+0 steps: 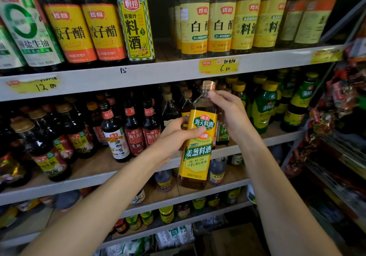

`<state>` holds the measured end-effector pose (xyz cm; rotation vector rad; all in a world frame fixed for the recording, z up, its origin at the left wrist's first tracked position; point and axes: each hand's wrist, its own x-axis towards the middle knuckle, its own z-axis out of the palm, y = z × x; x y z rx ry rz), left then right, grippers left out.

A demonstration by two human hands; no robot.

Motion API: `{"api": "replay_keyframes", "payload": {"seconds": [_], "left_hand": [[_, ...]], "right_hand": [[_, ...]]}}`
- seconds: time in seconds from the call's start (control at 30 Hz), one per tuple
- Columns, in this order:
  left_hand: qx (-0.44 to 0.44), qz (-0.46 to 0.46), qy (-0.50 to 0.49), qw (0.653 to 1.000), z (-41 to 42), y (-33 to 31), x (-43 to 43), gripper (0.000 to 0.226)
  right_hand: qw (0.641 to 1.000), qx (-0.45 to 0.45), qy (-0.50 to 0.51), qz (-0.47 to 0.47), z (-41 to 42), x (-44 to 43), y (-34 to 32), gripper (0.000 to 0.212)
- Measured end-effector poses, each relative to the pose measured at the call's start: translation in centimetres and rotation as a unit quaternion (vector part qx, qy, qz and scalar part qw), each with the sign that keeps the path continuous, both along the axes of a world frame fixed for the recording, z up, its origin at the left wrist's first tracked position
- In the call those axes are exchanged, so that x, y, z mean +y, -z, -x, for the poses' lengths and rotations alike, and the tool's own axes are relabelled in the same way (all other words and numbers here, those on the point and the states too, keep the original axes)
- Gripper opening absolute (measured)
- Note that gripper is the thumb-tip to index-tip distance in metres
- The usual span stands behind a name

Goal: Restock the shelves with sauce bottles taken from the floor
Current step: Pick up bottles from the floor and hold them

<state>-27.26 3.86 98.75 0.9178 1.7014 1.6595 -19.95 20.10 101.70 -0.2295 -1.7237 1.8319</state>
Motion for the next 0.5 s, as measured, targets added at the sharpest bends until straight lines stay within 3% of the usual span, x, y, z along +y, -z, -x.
{"api": "replay_keyframes", "payload": {"seconds": [0.23,0.37,0.5], "left_hand": [[-0.046,0.029,-0.031,0.998,-1.5,4.4,-1.5,0.029],[-0.08,0.057,-0.045,0.994,-2.4,7.1,-2.3,0.027],[-0.106,0.078,-0.042,0.99,-3.1,9.1,-3.0,0.026]], "right_hand": [[0.989,-0.133,0.015,-0.054,-1.3,-1.7,4.5,0.028],[0.98,-0.195,-0.01,-0.036,-2.0,-2.7,7.6,0.01],[0.978,-0.206,-0.041,-0.001,-2.9,-3.5,9.7,0.009]]}}
